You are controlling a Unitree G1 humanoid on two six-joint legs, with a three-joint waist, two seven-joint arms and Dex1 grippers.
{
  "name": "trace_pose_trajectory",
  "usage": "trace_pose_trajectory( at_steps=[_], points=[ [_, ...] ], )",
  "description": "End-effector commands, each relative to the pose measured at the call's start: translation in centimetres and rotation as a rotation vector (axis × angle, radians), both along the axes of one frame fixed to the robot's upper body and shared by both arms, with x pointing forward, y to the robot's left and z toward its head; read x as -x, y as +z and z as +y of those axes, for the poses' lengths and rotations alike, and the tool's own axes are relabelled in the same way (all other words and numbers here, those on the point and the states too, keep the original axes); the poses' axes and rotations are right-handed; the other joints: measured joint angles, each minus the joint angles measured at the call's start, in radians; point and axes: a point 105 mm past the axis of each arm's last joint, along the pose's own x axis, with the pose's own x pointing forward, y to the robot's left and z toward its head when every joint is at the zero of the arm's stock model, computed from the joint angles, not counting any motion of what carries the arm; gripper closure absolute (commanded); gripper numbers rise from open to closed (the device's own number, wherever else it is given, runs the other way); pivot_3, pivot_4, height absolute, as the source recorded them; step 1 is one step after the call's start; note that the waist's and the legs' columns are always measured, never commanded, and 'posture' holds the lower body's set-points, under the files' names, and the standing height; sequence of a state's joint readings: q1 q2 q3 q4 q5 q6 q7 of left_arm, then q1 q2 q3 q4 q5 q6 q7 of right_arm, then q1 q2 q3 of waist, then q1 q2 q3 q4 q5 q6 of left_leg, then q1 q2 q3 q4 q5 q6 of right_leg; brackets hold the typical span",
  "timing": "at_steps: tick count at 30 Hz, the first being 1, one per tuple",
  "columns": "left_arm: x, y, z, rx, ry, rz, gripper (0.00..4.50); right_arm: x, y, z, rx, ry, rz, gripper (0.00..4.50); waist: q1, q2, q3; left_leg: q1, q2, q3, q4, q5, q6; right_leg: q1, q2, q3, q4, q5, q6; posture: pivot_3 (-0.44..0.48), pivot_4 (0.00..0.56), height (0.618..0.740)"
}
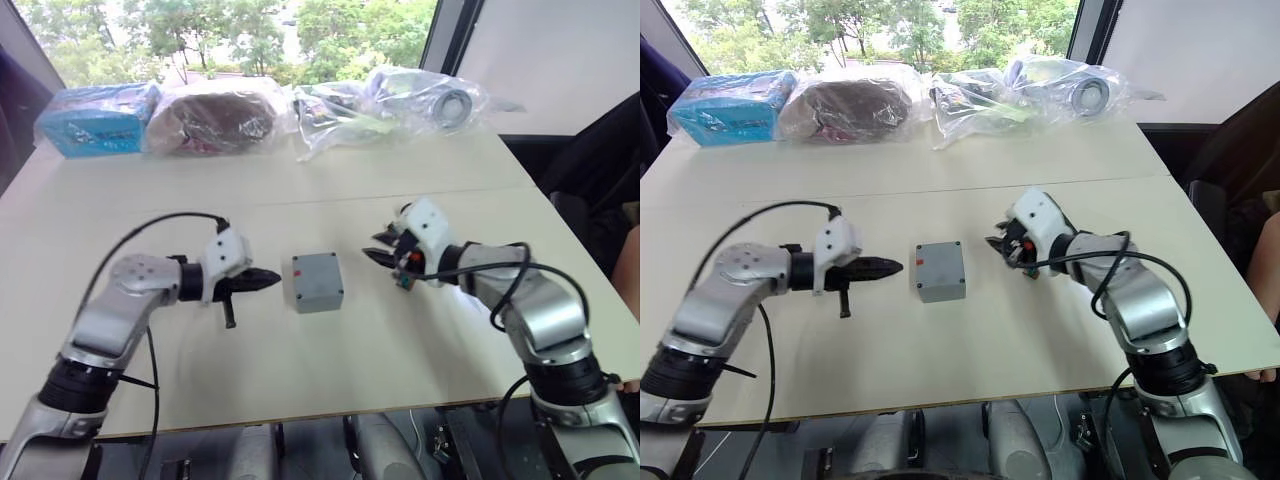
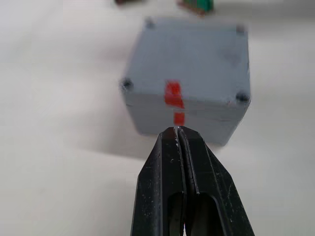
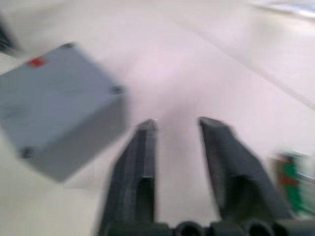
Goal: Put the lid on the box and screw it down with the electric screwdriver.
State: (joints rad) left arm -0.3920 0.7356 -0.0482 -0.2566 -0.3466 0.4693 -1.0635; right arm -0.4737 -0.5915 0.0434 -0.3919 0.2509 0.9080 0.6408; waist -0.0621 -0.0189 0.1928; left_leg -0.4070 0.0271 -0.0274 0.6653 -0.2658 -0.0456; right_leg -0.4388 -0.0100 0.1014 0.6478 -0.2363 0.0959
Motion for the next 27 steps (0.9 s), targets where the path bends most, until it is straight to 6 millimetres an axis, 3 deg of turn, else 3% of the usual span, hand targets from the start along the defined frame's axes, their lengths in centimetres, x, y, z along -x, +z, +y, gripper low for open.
trace_pose_trajectory(
  at_steps=[1,4,9,21,27],
  points=[
    [0.6,3.4,-1.1,0.071,-0.036,-0.079,4.5,-0.6,0.3,-2.8,-0.014,-0.152,-0.002,1.39,0.001,0.0,0.0,0.0,0.0,0.0,0.0,0.0,0.0,0.0,0.0,0.0,0.0,0.0,0.0,0.0,0.15,0.74],
    [0.7,4.4,-1.8,0.098,-0.045,-0.092,4.5,-0.6,-0.5,-3.5,-0.052,-0.207,0.051,0.37,0.0,0.0,0.0,0.0,0.0,0.0,0.0,0.0,0.0,0.0,0.0,0.0,0.0,0.0,0.0,0.0,0.15,0.74],
    [1.0,4.0,-2.6,0.119,-0.048,-0.072,4.5,0.3,-2.2,-3.9,-0.088,-0.272,0.101,0.37,-0.007,0.0,0.0,0.0,0.0,0.0,0.0,0.0,0.0,0.0,0.0,0.0,0.0,0.0,0.0,0.0,0.15,0.74],
    [0.9,3.4,-2.1,0.114,-0.042,-0.044,4.5,-0.1,-3.1,-3.9,-0.176,-0.391,0.068,0.37,-0.006,0.0,0.0,0.001,0.0,0.0,0.0,0.0,0.0,0.0,0.0,0.001,0.0,0.0,0.0,0.0,0.15,0.74],
    [1.0,3.5,-2.3,0.119,-0.045,-0.043,4.5,-1.5,-1.3,-4.6,-0.216,-0.414,-0.005,0.37,-0.009,0.0,0.0,0.001,0.0,0.0,0.0,0.0,0.0,0.0,0.0,0.001,0.0,0.0,0.0,0.0,0.15,0.74]
  ],
)
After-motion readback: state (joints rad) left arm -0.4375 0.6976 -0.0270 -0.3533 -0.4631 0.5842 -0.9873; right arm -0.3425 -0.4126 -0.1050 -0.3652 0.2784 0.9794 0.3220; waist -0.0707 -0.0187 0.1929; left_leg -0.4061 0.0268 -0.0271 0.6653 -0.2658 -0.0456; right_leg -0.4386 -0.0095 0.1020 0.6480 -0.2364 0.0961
